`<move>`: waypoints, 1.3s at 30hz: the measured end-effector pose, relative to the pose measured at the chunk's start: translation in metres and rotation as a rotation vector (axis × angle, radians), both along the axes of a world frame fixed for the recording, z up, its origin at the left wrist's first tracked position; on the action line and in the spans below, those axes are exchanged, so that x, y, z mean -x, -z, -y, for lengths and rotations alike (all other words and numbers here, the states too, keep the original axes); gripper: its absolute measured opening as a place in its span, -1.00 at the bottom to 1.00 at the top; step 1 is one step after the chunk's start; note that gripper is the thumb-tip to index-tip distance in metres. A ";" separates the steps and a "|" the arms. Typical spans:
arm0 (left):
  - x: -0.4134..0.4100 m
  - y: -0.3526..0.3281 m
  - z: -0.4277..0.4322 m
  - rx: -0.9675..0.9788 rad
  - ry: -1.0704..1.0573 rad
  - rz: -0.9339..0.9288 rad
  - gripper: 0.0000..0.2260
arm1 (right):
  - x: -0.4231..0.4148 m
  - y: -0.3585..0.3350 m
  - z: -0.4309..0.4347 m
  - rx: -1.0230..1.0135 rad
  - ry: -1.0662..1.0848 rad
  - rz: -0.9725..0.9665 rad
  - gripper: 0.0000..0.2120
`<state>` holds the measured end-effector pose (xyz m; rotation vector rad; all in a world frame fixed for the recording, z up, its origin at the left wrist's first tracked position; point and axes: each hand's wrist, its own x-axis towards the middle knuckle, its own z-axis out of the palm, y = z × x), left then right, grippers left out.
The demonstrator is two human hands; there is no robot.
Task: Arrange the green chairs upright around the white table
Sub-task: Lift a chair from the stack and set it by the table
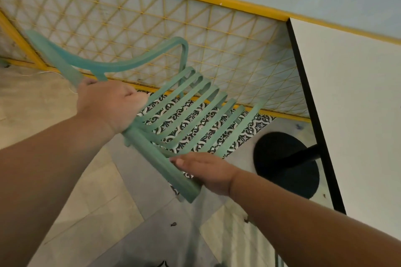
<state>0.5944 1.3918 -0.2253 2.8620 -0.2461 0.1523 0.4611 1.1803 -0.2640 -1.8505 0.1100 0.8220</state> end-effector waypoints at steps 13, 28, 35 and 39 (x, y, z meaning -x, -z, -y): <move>-0.004 0.006 0.001 -0.017 0.002 0.059 -0.63 | -0.036 0.060 0.062 0.788 -0.577 0.191 0.02; -0.008 0.007 -0.004 -0.002 0.010 0.086 -0.63 | -0.029 0.087 0.050 0.795 -0.259 0.098 -0.69; -0.005 0.000 -0.019 -0.029 0.077 0.064 -0.68 | -0.013 0.085 0.026 0.864 -0.436 0.210 -0.63; -0.009 -0.006 -0.036 -0.057 0.133 0.027 -0.73 | -0.002 0.088 0.004 0.863 -0.507 0.228 -0.56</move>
